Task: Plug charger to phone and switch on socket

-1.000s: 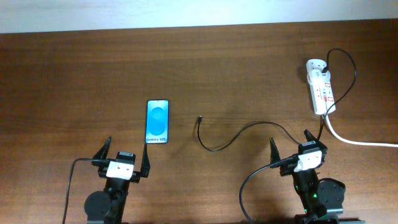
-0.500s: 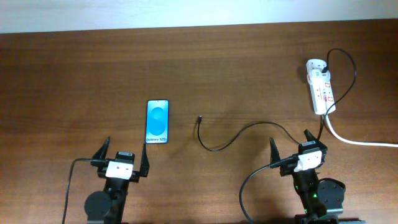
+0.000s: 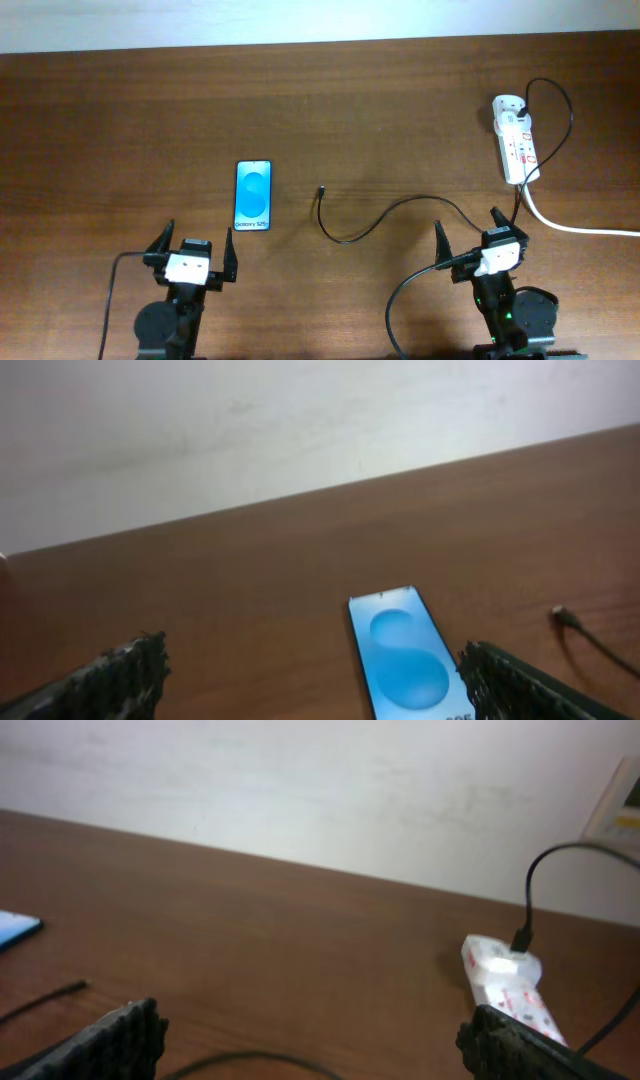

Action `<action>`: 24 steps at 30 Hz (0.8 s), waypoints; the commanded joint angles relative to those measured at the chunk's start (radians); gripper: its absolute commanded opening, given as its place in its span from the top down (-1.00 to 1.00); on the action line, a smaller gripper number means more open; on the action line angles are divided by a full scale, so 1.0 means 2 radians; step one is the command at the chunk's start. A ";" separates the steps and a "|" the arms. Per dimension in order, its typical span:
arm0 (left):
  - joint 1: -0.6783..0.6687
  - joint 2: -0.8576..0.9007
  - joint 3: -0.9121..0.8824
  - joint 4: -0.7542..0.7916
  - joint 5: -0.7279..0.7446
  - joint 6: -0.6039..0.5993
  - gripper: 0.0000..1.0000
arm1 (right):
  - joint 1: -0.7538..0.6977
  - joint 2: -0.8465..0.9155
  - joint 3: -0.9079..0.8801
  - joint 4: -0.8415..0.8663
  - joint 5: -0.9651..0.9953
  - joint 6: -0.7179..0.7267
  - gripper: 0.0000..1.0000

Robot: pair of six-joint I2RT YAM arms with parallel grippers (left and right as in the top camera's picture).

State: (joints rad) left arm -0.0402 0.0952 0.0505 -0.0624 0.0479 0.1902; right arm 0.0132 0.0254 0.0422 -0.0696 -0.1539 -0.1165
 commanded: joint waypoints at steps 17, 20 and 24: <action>-0.002 0.298 0.290 -0.061 0.031 -0.008 -0.98 | 0.003 0.215 0.318 -0.117 0.002 0.012 -0.97; -0.002 0.347 0.341 -0.092 0.044 -0.008 -0.98 | 0.003 0.244 0.362 -0.157 0.000 0.012 -0.97; -0.002 0.429 0.436 -0.164 0.056 -0.008 -0.98 | 0.003 0.301 0.439 -0.229 -0.027 0.014 -0.97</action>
State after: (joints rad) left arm -0.0402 0.8547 0.7792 -0.3244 0.1169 0.1753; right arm 0.0132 0.5507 0.8009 -0.4629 -0.1627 -0.1017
